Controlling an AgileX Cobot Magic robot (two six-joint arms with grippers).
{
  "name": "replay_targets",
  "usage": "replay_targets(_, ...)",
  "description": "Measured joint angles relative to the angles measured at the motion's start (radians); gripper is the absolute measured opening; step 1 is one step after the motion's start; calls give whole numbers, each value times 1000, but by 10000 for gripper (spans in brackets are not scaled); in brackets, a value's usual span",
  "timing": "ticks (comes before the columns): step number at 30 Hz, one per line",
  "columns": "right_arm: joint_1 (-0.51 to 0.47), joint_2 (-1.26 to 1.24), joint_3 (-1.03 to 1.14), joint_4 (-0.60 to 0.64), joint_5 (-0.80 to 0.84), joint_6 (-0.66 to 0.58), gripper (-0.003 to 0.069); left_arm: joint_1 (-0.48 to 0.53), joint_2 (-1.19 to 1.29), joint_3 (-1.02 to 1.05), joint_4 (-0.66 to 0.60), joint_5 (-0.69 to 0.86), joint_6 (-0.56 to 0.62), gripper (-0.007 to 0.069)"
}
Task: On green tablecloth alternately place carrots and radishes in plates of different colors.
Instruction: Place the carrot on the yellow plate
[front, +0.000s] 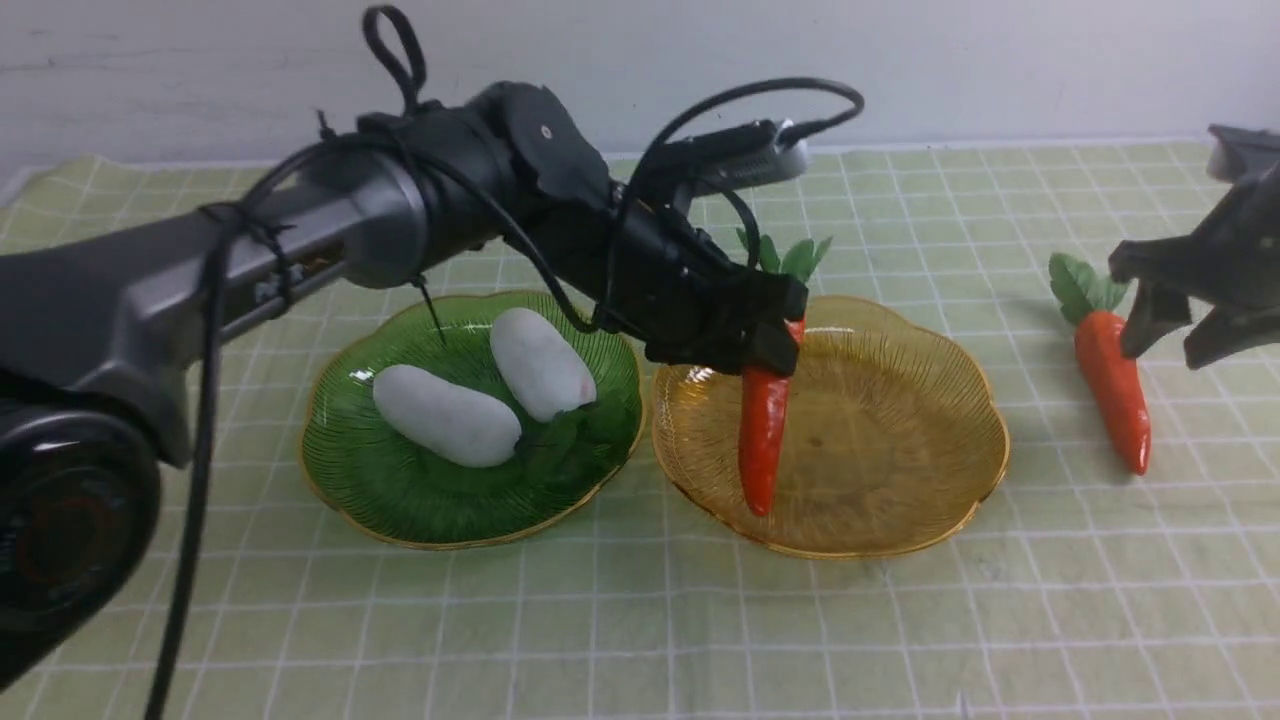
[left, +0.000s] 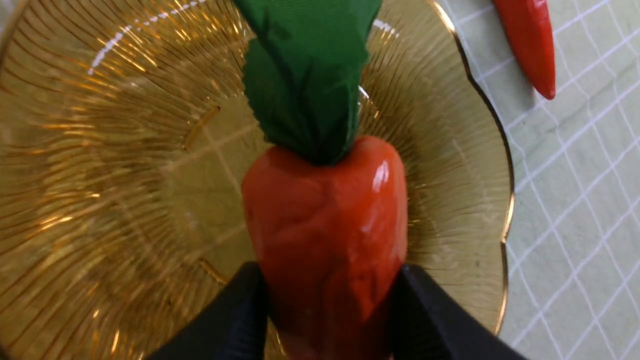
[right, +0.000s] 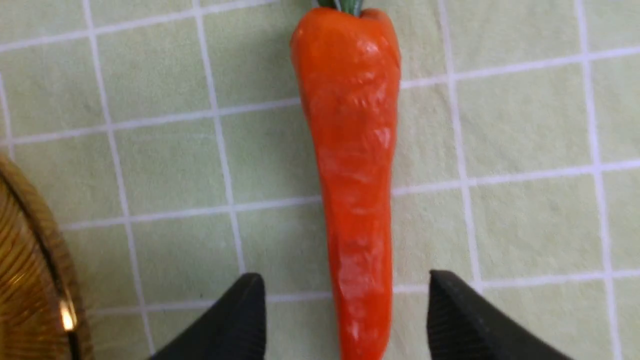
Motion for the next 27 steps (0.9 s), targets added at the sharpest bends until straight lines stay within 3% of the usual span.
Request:
replay_targets(3, 0, 57, 0, 33, -36, -34, 523, 0, 44, -34, 0, 1, -19, 386)
replay_targets(6, 0, 90, 0, 35, -57, -46, 544, 2, 63, -45, 0, 6, -43, 461)
replay_targets(9, 0, 102, 0, 31, -58, -48, 461, 8, 63, -48, 3, 25, -83, 476)
replay_targets(10, 0, 102, -1, 31, -53, -48, 384, 12, 62, -49, 4, 37, -95, 468)
replay_targets(12, -1, 97, -11, 31, -35, -47, 283, 27, 54, -57, 21, 76, -116, 418)
replay_targets(13, -3, 90, -20, 35, -13, -46, 181, 38, 46, -65, 39, 106, -123, 370)
replay_targets(14, -3, 80, -28, 43, 4, -46, 156, 48, 37, -76, 57, 140, -129, 321)
replay_targets(15, -4, 53, -40, 74, 41, -49, 166, 64, 13, -89, 90, 176, -132, 216)
replay_targets(16, -4, 42, -40, 80, 45, -51, 171, 70, 8, -90, 100, 182, -135, 200)
replay_targets(17, 2, -9, -46, 150, 82, -66, 176, 94, -41, -104, 137, 217, -145, 78)
replay_targets(18, 10, -44, -50, 193, 97, -78, 176, 104, -67, -108, 150, 222, -151, 48)
replay_targets(22, 108, -143, -62, 313, 113, -146, 176, 134, -209, -117, 199, 230, -157, -1)
replay_targets(27, 248, -110, -62, 248, 126, -130, 176, 133, -372, -114, 383, 360, -188, -8)
